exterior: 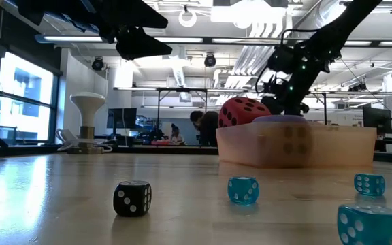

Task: Pick & Place Dice
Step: Put the large blue dice into the orange bin

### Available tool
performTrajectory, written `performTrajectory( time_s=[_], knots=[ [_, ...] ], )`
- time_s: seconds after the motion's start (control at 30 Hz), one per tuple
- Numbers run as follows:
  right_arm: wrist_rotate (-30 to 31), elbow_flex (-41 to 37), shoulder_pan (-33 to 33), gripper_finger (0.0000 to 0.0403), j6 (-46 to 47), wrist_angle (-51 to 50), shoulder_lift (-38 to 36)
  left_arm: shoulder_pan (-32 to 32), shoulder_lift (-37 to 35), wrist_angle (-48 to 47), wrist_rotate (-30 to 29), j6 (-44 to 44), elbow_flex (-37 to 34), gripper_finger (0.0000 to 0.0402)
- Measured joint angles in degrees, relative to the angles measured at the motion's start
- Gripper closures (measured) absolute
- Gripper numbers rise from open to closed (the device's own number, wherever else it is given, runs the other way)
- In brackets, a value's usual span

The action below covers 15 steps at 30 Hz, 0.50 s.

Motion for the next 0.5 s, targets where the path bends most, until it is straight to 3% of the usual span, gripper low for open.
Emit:
performTrajectory(
  time_s=[0.5],
  knots=[
    [1.56, 0.11, -0.09, 0.0007, -0.15, 2.71, 2.79, 0.00, 0.00, 0.01, -0.01, -0.09, 0.00, 0.0002]
  ],
)
